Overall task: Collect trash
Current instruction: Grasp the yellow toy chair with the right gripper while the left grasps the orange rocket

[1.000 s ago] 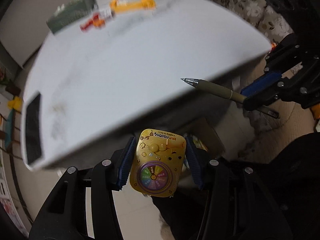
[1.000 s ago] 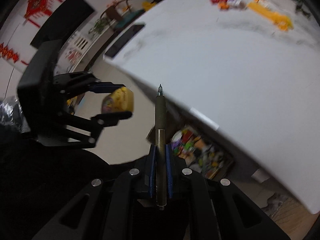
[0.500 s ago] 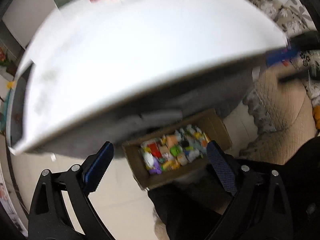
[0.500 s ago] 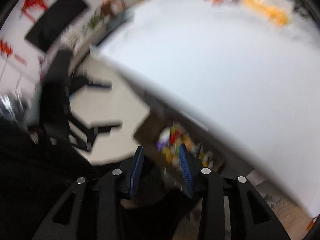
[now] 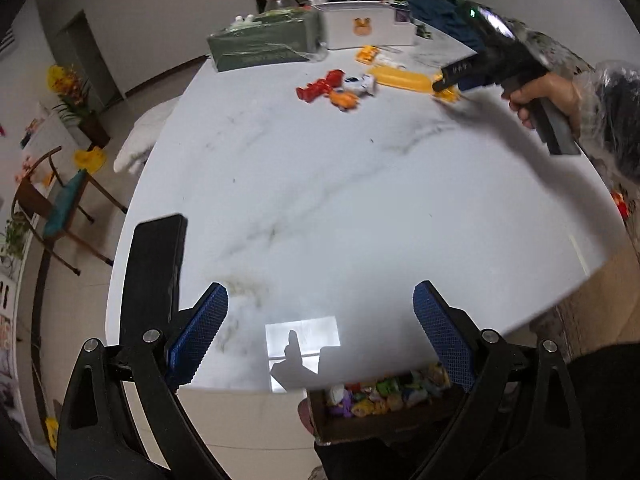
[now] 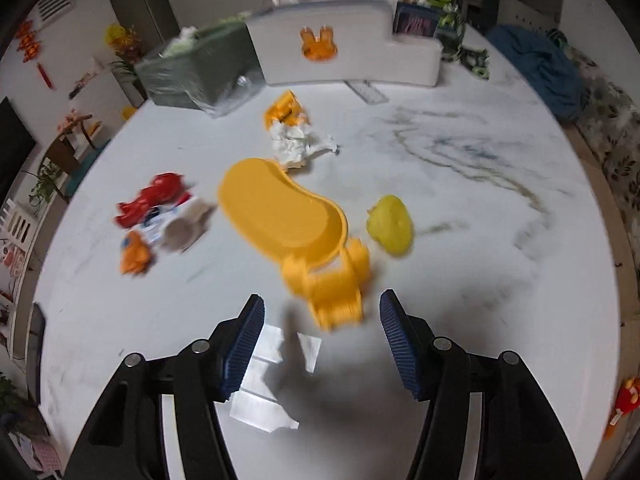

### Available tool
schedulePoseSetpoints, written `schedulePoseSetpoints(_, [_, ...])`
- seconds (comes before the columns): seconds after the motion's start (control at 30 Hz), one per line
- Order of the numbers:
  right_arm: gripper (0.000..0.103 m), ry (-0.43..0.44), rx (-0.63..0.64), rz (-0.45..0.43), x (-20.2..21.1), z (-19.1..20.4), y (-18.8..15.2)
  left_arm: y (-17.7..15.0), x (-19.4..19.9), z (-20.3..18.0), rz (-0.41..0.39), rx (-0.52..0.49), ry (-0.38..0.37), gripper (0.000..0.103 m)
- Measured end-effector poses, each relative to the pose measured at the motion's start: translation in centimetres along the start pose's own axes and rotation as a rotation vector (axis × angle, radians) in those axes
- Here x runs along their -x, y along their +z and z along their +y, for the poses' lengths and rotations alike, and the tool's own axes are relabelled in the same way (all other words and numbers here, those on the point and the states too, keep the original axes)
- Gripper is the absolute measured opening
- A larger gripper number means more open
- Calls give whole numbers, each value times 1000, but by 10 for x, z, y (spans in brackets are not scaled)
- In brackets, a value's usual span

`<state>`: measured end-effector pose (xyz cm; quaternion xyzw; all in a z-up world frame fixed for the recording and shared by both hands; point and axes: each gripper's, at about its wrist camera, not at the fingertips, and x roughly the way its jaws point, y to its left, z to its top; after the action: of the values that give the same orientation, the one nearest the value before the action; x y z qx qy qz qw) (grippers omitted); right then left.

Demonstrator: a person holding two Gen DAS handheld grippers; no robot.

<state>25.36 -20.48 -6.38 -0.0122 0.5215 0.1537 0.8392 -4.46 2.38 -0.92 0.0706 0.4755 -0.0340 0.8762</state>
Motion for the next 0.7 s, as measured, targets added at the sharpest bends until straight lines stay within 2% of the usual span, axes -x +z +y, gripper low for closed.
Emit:
schedulePoseSetpoints(0.07, [43, -18, 18, -23, -5, -2, 0, 16, -14, 3, -8, 6, 10, 92])
schedulePoseSetpoints(0.17, [43, -14, 22, -9, 3, 4, -13, 52, -42, 11, -19, 44, 9, 92])
schedulePoseSetpoints(0.3, [43, 61, -28, -29, 37, 3, -53, 109, -87, 6, -45, 81, -25, 92])
schedulePoseSetpoints(0.47, [43, 106, -71, -42, 84, -6, -107, 177, -147, -12, -53, 113, 23, 92])
schedulePoseSetpoints(0.6, [43, 114, -89, -43, 107, -15, -135, 196, -179, -17, -31, 154, 42, 92])
schedulePoseSetpoints(0.63, [43, 116, -91, -45, 110, -16, -139, 198, -186, -19, -26, 162, 38, 88])
schedulePoseSetpoints(0.67, [43, 118, -92, -47, 114, -18, -143, 197, -191, -20, -17, 165, 29, 60])
schedulePoseSetpoints(0.7, [43, 117, -93, -50, 115, -19, -144, 196, -195, -21, -10, 165, 15, 54])
